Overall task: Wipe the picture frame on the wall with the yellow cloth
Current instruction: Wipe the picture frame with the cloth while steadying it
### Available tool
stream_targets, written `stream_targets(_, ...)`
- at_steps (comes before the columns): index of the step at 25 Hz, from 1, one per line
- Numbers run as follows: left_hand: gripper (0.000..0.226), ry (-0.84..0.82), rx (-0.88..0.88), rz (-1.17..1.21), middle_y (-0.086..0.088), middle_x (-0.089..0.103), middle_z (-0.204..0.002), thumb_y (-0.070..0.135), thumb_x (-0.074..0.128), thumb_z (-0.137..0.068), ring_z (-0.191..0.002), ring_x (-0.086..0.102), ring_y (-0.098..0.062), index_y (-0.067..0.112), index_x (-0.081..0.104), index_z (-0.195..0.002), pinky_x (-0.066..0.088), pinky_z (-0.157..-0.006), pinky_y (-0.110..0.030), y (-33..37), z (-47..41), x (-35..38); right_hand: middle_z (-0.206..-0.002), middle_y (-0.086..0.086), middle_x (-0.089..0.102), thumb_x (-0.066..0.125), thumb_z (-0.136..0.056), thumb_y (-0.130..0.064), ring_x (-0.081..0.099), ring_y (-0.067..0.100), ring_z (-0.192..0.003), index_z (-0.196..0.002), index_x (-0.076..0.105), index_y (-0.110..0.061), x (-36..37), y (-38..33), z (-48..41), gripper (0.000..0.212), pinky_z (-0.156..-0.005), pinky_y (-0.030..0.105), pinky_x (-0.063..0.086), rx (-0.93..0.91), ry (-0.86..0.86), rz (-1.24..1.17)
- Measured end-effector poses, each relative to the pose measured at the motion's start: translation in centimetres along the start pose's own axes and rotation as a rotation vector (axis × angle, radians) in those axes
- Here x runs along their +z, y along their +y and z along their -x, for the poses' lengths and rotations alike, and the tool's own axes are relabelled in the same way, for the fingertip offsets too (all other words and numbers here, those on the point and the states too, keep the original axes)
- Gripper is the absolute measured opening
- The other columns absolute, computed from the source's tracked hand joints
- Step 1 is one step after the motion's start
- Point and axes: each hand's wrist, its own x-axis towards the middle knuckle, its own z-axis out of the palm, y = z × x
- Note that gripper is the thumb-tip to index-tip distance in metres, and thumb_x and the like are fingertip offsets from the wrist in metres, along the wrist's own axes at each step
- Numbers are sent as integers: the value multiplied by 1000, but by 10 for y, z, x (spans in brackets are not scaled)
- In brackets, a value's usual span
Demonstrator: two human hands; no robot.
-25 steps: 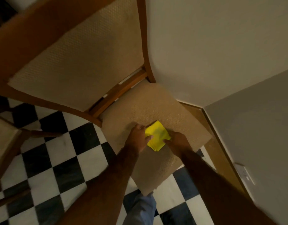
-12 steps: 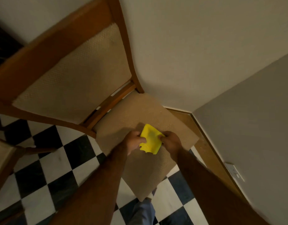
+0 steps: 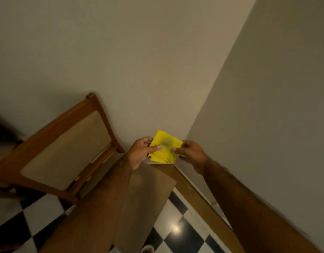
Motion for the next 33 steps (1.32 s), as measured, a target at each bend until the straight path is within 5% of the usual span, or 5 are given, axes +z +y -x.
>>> stream_targets(4,19,-93,105,-70,-5,75,-95,18,77,-85,-82,69,-20,15,70,-101,55,-73,-31,76,25,60,-97,7,66,77,-83,-8,66,23,-91,-98,63,-14,-57,-65,64,21,-90,41,55,-132,91,-31)
stream_targets(13,33,-226,525,-138,1,81,-102,32,84,-76,-92,78,-18,24,76,-107,62,-68,-30,270,116,234,-91,-2,72,75,-85,-7,70,9,-80,-102,70,-17,-194,-213,247,20,-62,20,59,-514,267,-2)
stream_targets(20,31,-327,902,-154,-2,78,-97,22,79,-83,-84,74,-17,14,73,-112,60,-63,-28,435,198,355,-95,5,74,75,-86,-9,71,13,-83,-105,70,-9,-277,-333,400,20,-80,32,61,-832,462,123)
stream_targets(28,32,-314,1290,-27,-13,74,-112,23,77,-85,-97,70,-29,10,69,-113,58,-90,-48,629,305,458,-118,9,72,69,-89,-37,65,25,-114,-118,69,-11,-413,-434,619,40,-98,32,46,-1269,1616,749)
stream_targets(33,22,-197,1396,65,-14,76,-108,37,81,-79,-99,73,-35,20,69,-85,60,-91,-54,722,329,503,-164,16,30,56,-94,-46,21,31,-155,-154,34,-3,-500,-457,698,77,-125,40,20,-1027,2022,1038)
